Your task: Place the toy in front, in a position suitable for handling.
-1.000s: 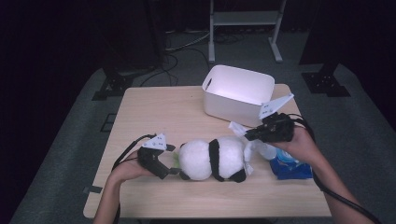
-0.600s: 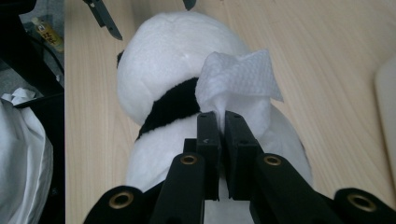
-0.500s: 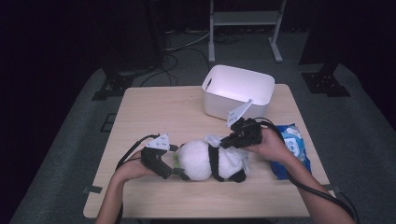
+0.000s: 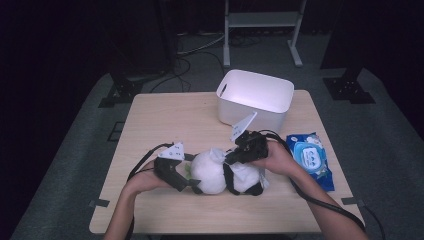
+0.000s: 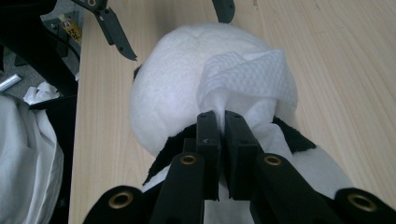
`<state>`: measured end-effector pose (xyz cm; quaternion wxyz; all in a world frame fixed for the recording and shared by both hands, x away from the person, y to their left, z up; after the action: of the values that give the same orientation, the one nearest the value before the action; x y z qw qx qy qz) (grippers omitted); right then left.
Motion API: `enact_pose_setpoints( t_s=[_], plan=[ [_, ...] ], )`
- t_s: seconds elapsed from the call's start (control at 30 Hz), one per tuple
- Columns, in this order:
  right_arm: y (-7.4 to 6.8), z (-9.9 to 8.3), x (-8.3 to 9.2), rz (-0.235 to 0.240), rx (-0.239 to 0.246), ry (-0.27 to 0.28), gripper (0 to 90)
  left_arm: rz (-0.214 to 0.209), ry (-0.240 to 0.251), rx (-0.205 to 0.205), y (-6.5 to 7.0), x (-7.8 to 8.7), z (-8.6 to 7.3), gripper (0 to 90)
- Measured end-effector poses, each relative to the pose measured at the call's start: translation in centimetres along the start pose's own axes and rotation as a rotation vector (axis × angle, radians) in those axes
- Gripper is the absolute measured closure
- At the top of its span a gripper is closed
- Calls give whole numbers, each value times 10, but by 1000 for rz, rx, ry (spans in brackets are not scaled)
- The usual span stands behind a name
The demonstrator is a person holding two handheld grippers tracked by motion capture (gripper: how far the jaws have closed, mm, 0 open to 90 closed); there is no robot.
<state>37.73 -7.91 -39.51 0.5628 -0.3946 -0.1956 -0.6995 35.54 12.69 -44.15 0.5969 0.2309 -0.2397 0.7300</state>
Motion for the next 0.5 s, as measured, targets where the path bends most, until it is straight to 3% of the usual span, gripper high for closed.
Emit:
enact_pose_setpoints(
  t_s=[0.17, 0.33, 0.5],
  plan=[
    [-2, -8, 1, -7, -3, 17, 847, -1, 26, 0, 3, -7, 9, 77],
    [-1, -12, 7, -12, -11, 39, 847, 19, -17, -21, 2, -13, 8, 80],
    [1, -21, 20, -31, -22, 51, 845, 21, -22, -10, 2, -14, 6, 84]
  ],
)
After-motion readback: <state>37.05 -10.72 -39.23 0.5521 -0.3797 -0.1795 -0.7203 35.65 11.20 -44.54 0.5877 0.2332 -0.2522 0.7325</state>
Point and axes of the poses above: each handheld gripper's, and its own axes: x roughly backward along the jaws, z roughly out of its top, y roughly to its right, the point moved 5 cm from there along -x, roughly forward along the jaws, and after that the axes turned 7 degrees about -x, right-handed, at the moved point
